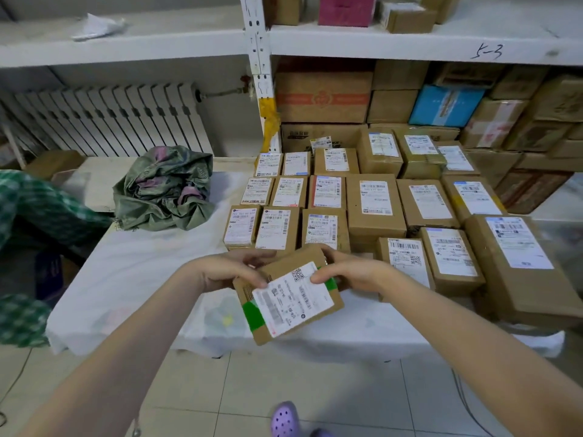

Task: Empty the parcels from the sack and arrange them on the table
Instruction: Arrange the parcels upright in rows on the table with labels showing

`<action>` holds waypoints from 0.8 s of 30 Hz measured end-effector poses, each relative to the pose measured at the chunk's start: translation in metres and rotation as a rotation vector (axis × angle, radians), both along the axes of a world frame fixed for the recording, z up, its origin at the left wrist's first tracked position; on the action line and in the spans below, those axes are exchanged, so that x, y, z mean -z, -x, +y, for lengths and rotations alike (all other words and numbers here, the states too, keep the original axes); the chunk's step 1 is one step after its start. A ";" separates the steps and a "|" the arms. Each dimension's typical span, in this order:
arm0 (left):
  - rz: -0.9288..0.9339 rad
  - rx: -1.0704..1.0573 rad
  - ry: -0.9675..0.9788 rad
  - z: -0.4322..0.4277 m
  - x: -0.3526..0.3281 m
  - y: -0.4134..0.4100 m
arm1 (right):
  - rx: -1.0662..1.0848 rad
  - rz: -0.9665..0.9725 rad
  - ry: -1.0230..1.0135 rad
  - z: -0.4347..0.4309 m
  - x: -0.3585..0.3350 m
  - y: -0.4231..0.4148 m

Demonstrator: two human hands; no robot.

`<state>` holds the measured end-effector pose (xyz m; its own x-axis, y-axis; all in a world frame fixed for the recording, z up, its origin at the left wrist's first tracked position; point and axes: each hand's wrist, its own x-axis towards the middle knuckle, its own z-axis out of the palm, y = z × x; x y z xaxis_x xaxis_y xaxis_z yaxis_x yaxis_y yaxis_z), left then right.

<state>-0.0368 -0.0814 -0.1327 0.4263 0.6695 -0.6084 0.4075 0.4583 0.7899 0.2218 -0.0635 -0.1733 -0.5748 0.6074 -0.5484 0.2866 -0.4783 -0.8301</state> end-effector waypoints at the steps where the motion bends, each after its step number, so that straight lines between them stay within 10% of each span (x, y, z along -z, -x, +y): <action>1: 0.004 -0.154 -0.032 0.002 0.002 -0.004 | 0.056 0.018 0.031 -0.005 0.003 0.000; 5: -0.048 -0.801 -0.079 0.003 0.013 -0.007 | 0.408 0.290 0.251 -0.016 0.016 0.009; 9: -0.187 -0.684 0.042 -0.019 0.021 -0.015 | 0.625 0.506 0.392 -0.020 0.008 0.045; 15: -0.236 -0.806 0.024 -0.016 0.031 -0.004 | 0.275 0.109 0.179 -0.023 0.014 0.069; 24: -0.141 -0.869 0.210 -0.016 0.053 0.072 | 0.487 -0.532 -0.552 0.019 0.045 0.065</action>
